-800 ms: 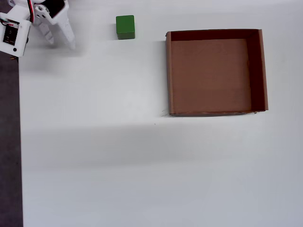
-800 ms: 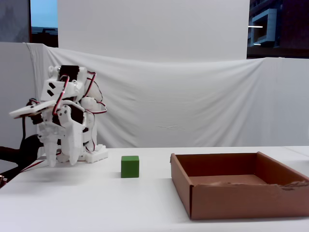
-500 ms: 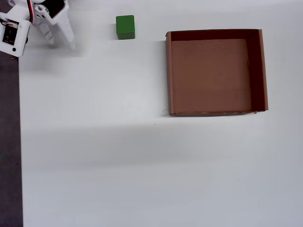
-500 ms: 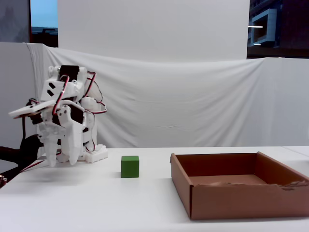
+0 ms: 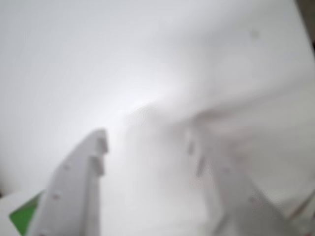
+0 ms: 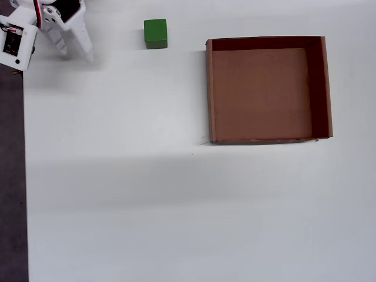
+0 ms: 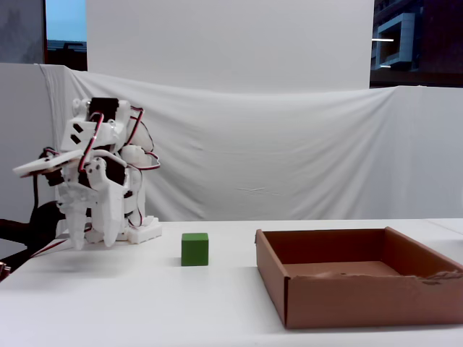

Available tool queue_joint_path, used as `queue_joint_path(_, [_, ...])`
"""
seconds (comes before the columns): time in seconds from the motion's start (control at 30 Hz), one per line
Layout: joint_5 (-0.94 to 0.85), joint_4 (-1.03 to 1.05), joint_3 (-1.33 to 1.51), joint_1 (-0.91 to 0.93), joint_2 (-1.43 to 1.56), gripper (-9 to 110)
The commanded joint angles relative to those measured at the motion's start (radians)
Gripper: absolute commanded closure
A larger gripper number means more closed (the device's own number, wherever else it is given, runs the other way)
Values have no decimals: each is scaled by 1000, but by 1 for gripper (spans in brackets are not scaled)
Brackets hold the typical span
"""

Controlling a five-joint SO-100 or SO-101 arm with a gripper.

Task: Grasp a green cube and put it in a box.

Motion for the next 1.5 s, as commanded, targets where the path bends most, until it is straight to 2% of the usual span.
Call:
queue_joint_path(0.0, [6, 3, -6, 6, 5, 80])
queue_joint_path(0.73, [8, -11, -6, 51, 5, 79])
queue_joint_path(1.17, [-78, -184, -40, -244, -14, 79])
queue_joint_path(1.47, [-235, -138, -345, -400, -351, 79])
